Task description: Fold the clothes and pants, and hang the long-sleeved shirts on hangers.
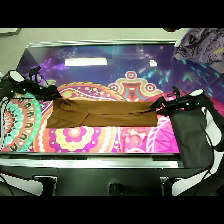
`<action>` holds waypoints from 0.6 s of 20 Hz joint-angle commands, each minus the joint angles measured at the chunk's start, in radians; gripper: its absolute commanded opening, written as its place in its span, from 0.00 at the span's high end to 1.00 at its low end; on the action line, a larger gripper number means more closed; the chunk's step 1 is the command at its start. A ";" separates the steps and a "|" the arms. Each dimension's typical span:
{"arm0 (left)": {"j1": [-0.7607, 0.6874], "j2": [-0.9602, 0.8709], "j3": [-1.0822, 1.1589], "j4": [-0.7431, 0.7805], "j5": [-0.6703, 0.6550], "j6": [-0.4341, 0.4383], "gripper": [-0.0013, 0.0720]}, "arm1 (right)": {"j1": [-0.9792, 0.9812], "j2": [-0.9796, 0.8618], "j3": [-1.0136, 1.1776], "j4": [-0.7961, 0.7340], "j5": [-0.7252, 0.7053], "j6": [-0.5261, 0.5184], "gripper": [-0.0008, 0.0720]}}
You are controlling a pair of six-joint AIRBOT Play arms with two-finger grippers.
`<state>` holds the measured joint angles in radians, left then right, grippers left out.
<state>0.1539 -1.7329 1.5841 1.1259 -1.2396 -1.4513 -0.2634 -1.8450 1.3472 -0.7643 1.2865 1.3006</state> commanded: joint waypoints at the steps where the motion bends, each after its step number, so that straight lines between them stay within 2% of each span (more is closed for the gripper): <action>1: -0.001 0.000 0.001 0.000 0.000 -0.021 0.42 | 0.047 -0.016 -0.002 0.009 -0.029 -0.020 0.48; 3: -0.006 0.001 0.001 -0.005 -0.001 -0.042 0.42 | 0.083 -0.008 -0.001 0.012 -0.030 -0.011 0.91; 5: -0.020 0.000 0.001 -0.060 0.000 -0.042 0.43 | 0.085 0.040 0.000 0.012 -0.045 0.022 0.94; 6: -0.034 -0.001 0.001 -0.101 0.005 -0.042 0.50 | 0.079 0.084 0.003 -0.014 -0.055 0.061 0.94; 7: -0.053 -0.003 0.000 -0.135 0.015 -0.042 0.64 | 0.073 0.127 0.017 -0.067 -0.052 0.132 0.94; 8: -0.082 -0.009 0.000 -0.171 0.029 -0.041 0.95 | 0.073 0.173 0.042 -0.134 -0.030 0.199 0.94; 10: -0.161 -0.034 0.000 -0.228 0.069 -0.050 0.96 | 0.074 0.249 0.103 -0.247 0.036 0.306 0.94; 12: -0.262 -0.074 0.000 -0.264 0.118 -0.114 0.96 | 0.074 0.309 0.174 -0.355 0.107 0.396 0.94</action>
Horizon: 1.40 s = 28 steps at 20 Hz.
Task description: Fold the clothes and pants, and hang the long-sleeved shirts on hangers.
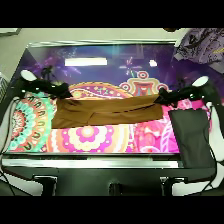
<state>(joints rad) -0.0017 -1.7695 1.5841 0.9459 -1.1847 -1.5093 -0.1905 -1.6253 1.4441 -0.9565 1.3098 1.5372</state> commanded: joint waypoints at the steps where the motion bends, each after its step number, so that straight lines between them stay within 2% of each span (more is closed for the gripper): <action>1: -0.160 -0.057 0.000 -0.107 0.091 -0.071 0.96 | 0.001 0.114 0.106 -0.208 0.114 0.201 0.94; 5: -0.390 -0.137 0.001 -0.320 0.260 -0.081 0.96 | 0.001 0.196 0.218 -0.346 0.209 0.319 0.94; 10: -0.660 -0.230 0.050 -0.575 0.565 -0.082 0.96 | 0.001 0.240 0.316 -0.366 0.340 0.394 0.94; 13: -0.772 -0.322 0.160 -0.672 0.629 -0.084 0.96 | 0.001 0.264 0.323 -0.368 0.375 0.406 0.94; 15: -0.822 -0.400 0.262 -0.675 0.641 -0.148 0.96 | 0.001 0.283 0.323 -0.372 0.375 0.414 0.94; 18: -0.860 -0.491 0.381 -0.675 0.644 -0.218 0.96 | 0.001 0.301 0.323 -0.394 0.376 0.416 0.94; 21: -0.856 -0.514 0.428 -0.677 0.630 -0.219 0.96 | 0.001 0.301 0.323 -0.401 0.362 0.416 0.94; 24: -0.789 -0.493 0.428 -0.647 0.463 -0.220 0.97 | 0.001 0.296 0.323 -0.437 0.317 0.430 0.94; 26: -0.726 -0.450 0.428 -0.536 0.328 -0.221 0.97 | 0.002 0.282 0.323 -0.426 0.287 0.454 0.94; 28: -0.649 -0.373 0.428 -0.345 0.190 -0.275 0.97 | 0.003 0.259 0.323 -0.362 0.270 0.483 0.94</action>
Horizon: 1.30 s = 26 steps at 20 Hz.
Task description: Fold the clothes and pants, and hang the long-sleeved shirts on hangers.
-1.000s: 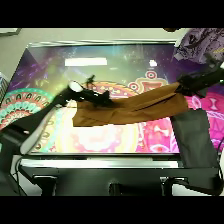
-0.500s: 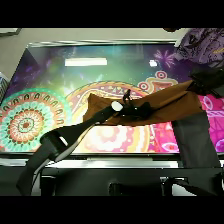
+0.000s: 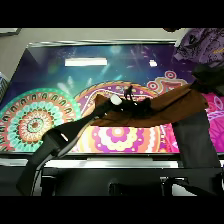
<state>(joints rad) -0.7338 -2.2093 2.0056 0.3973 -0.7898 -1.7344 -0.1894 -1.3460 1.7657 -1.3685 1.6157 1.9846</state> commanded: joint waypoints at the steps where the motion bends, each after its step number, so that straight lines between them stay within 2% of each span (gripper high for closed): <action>1: 0.123 0.109 0.007 0.304 -0.270 -0.067 0.97 | 0.002 -0.030 0.001 0.101 -0.042 0.056 0.94; 4: 0.268 0.259 0.007 0.584 -0.463 -0.092 0.97 | 0.082 -0.036 0.001 0.152 -0.076 0.139 0.94; 7: 0.430 0.389 0.007 0.707 -0.583 -0.071 0.97 | 0.259 -0.046 0.001 0.097 -0.116 0.261 0.94; 11: 0.617 0.508 0.007 0.712 -0.634 -0.037 0.97 | 0.521 -0.090 0.001 -0.043 -0.245 0.446 0.94; 16: 0.731 0.554 0.007 0.711 -0.668 -0.019 0.96 | 0.703 -0.199 0.001 -0.067 -0.426 0.588 0.94; 20: 0.746 0.553 0.007 0.711 -0.681 0.000 0.96 | 0.766 -0.295 0.001 -0.065 -0.542 0.597 0.94; 26: 0.746 0.553 0.007 0.711 -0.681 0.006 0.96 | 0.785 -0.402 0.001 -0.046 -0.610 0.600 0.94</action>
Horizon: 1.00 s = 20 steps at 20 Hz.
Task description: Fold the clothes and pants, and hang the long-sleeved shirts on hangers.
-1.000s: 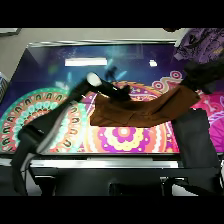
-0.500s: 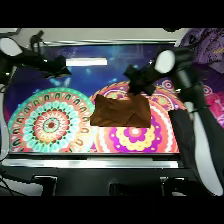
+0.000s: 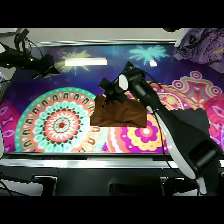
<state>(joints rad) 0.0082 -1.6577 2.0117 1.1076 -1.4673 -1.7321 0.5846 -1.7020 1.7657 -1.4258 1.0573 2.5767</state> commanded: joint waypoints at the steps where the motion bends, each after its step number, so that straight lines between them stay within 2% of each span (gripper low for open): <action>1: 0.004 0.001 0.001 0.001 -0.003 0.004 0.96 | 0.011 -0.058 0.001 0.018 -0.056 0.008 0.94; 6: 0.004 -0.003 0.000 0.001 -0.003 0.004 0.96 | 0.013 -0.114 0.001 0.056 -0.101 0.003 0.94; 8: 0.004 -0.003 -0.001 0.001 -0.003 0.004 0.96 | 0.013 -0.134 0.001 0.096 -0.119 -0.020 0.85; 9: 0.004 -0.003 -0.001 0.001 -0.003 0.004 0.96 | 0.013 -0.141 0.001 0.129 -0.129 -0.051 0.85; 14: 0.004 -0.003 -0.001 0.004 -0.003 0.004 0.96 | -0.023 -0.090 0.002 0.225 -0.080 -0.267 0.22; 17: 0.004 -0.003 -0.001 0.004 -0.003 0.004 0.96 | -0.132 0.009 0.003 0.227 0.016 -0.388 0.19; 20: 0.005 -0.003 -0.001 0.004 -0.003 0.004 0.96 | -0.340 0.103 0.003 0.252 0.172 -0.603 0.17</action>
<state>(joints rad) 0.0120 -1.6600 2.0109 1.1110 -1.4708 -1.7283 0.3939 -1.6756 1.7683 -1.2037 1.0851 2.1788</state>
